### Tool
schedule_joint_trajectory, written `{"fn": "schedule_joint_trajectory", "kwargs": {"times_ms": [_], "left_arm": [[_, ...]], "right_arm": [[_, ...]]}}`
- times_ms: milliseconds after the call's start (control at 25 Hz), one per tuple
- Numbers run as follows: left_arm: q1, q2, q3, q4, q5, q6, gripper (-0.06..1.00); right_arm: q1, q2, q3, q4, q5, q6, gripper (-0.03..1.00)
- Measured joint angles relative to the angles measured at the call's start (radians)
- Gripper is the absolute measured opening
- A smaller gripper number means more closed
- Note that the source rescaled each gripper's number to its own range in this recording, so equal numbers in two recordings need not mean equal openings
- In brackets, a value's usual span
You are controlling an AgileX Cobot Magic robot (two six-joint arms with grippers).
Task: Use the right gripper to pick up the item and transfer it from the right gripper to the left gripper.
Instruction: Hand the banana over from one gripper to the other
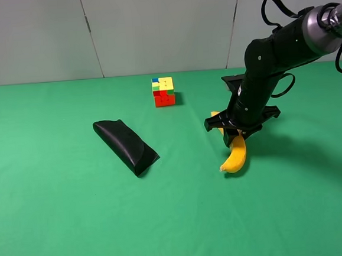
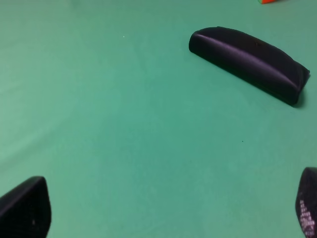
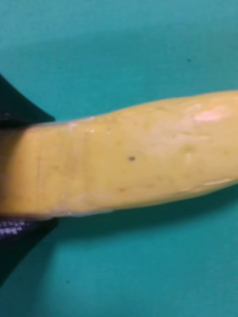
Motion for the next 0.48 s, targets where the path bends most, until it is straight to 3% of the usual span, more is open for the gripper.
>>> {"fn": "schedule_joint_trajectory", "kwargs": {"times_ms": [480], "left_arm": [[0.000, 0.000, 0.000, 0.000, 0.000, 0.000, 0.98]], "right_arm": [[0.000, -0.107, 0.000, -0.001, 0.074, -0.016, 0.00]]}}
